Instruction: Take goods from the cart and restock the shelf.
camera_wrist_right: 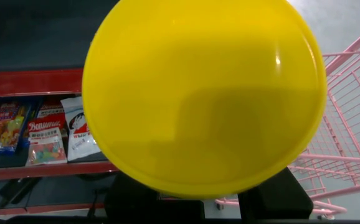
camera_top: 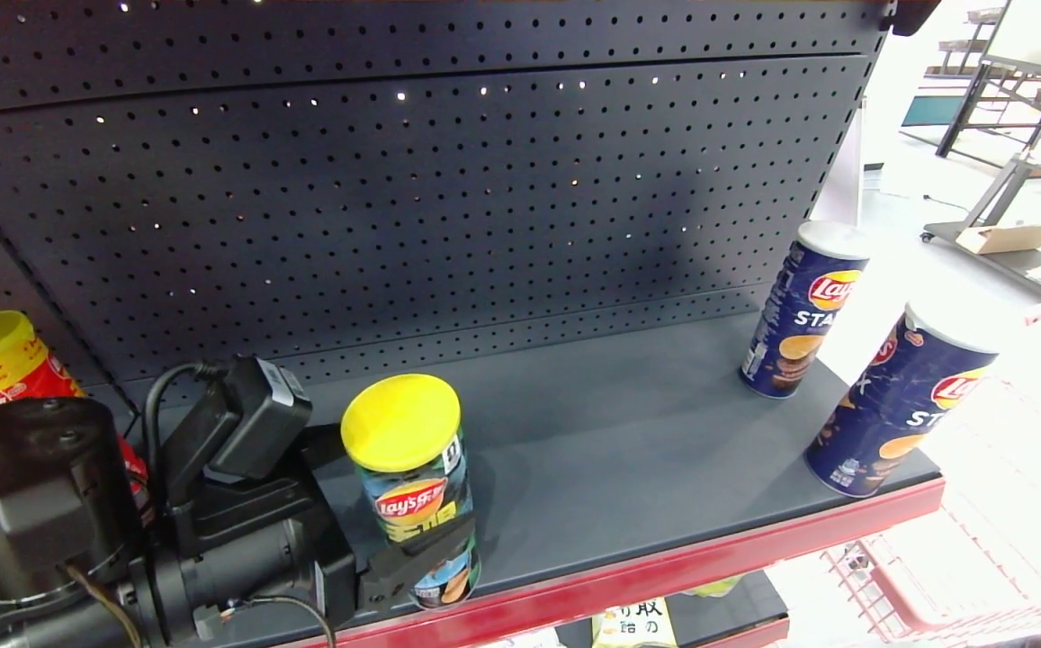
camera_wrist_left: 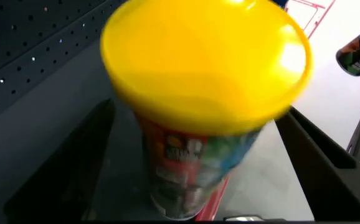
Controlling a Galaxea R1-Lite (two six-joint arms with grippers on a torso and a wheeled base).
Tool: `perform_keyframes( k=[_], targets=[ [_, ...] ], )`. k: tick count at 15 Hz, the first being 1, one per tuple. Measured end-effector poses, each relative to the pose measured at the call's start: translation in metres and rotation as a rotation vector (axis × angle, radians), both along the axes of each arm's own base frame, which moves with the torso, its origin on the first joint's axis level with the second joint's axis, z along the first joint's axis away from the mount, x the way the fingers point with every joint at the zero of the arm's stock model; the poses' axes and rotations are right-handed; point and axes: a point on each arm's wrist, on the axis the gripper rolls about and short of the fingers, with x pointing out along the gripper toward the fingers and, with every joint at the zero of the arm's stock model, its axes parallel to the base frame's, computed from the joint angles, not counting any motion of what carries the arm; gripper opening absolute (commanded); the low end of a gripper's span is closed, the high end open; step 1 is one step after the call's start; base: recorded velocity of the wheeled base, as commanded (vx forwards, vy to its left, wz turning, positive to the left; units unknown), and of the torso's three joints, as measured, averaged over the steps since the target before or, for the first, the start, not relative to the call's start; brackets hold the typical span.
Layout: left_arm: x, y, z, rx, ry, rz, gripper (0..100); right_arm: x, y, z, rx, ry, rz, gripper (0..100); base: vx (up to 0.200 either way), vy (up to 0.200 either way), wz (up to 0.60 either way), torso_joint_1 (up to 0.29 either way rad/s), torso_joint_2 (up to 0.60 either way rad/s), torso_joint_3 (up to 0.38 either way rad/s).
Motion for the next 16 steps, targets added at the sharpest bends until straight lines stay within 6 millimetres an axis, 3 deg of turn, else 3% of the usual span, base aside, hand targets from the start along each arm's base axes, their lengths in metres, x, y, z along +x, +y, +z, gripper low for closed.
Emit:
perform_keyframes(
  k=[5, 10, 16],
  targets=[
    [-0.024, 0.026, -0.012, 0.016, 0.025, 0.04, 100, 0.0, 0.0, -0.001, 0.0, 0.006, 0.0, 0, 0.0, 0.0, 0.0, 0.0, 0.0, 0.0],
    [-0.048, 0.054, -0.01, -0.022, -0.01, 0.13, 100, 0.001, 0.0, -0.005, -0.001, 0.017, 0.0, 0, 0.0, 0.0, 0.0, 0.0, 0.0, 0.0],
    [-0.094, 0.086, -0.013, 0.029, 0.086, 0.216, 100, 0.001, 0.0, -0.007, -0.002, 0.018, 0.0, 0, 0.0, 0.0, 0.0, 0.0, 0.0, 0.0]
  ],
)
